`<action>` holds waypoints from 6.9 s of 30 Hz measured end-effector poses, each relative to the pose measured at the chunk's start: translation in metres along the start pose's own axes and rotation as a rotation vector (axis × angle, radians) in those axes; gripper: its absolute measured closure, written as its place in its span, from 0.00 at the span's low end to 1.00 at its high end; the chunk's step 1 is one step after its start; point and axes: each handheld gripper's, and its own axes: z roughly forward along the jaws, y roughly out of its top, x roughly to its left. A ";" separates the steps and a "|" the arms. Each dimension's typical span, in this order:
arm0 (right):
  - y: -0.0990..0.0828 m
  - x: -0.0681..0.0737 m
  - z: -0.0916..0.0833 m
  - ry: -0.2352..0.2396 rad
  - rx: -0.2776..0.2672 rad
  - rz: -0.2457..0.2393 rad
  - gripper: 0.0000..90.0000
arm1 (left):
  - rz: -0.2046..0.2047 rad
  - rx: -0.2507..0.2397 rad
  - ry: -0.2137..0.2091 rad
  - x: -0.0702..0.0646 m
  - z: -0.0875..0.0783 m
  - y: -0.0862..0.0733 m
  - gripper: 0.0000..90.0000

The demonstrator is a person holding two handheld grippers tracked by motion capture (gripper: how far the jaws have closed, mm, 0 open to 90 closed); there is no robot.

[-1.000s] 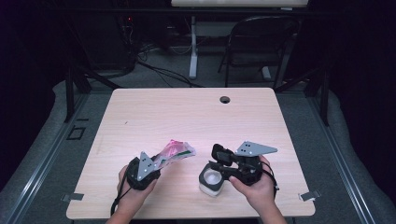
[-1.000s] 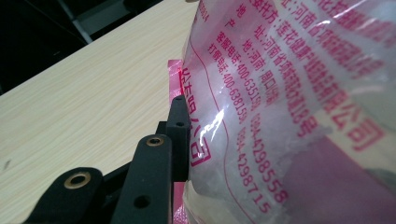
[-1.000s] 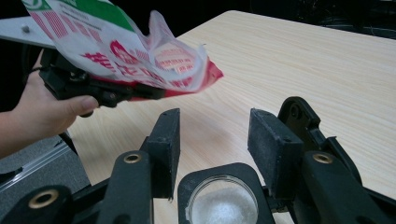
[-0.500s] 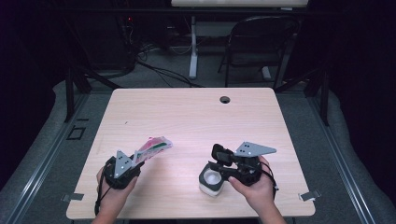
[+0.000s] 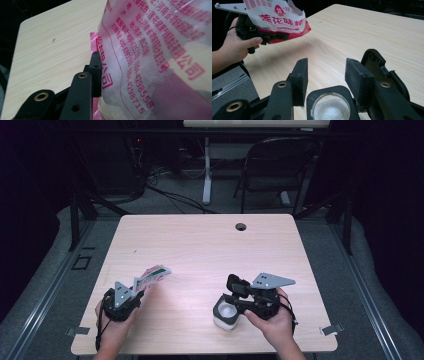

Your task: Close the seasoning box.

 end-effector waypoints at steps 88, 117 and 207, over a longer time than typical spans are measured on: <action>0.001 -0.004 -0.004 -0.012 -0.013 0.006 0.57 | -0.110 -0.007 0.046 0.010 0.000 -0.014 0.39; -0.006 -0.043 -0.025 -0.152 -0.029 0.096 0.54 | -0.014 -0.008 -0.030 -0.029 0.000 0.001 0.39; -0.019 -0.042 0.003 -0.169 0.091 0.065 0.82 | 0.175 -0.047 -0.195 -0.100 -0.012 0.023 0.39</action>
